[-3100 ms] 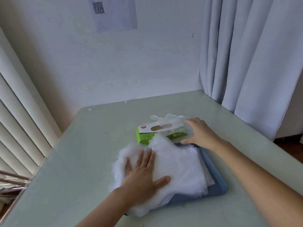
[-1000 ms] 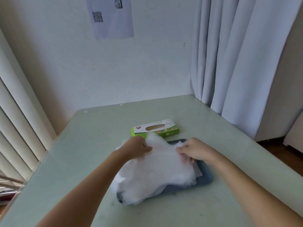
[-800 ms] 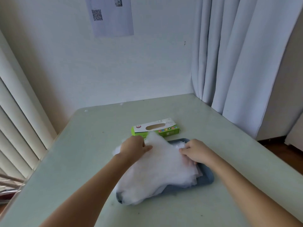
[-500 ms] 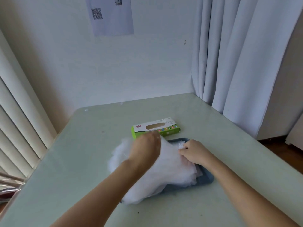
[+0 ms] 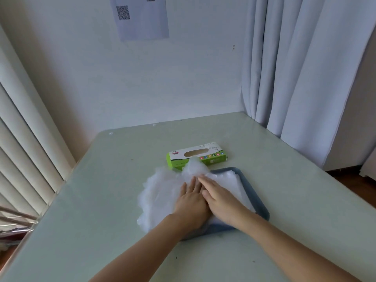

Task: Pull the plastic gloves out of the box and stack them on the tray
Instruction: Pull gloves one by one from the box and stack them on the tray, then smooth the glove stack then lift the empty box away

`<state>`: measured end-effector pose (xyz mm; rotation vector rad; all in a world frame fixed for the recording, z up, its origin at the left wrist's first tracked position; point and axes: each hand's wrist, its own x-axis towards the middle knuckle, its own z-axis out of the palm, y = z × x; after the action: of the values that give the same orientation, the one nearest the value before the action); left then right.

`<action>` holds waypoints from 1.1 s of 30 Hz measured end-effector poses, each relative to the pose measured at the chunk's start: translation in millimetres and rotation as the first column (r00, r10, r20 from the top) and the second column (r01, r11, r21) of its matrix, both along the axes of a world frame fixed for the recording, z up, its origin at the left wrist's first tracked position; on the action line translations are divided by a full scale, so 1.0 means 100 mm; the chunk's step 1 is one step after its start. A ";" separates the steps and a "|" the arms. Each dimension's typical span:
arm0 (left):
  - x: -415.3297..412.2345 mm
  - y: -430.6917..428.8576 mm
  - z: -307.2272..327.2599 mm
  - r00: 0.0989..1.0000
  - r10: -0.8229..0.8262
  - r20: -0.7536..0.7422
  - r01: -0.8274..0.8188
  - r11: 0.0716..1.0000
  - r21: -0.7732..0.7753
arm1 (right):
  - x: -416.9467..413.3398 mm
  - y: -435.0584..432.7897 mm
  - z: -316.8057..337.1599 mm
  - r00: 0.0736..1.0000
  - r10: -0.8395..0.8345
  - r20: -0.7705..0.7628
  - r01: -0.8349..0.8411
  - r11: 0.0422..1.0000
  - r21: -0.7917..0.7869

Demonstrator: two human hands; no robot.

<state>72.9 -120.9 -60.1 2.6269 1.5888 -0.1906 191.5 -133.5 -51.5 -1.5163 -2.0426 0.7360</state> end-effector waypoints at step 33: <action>-0.96 0.64 0.49 0.854 0.219 0.471 -0.225 0.973 -0.045 | 0.19 0.42 0.26 0.930 0.028 -0.367 -0.110 0.973 -0.204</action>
<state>-23.1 -57.3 -10.6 2.2221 1.6800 0.4442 210.7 -91.4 -25.8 -1.3055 -1.7865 1.2108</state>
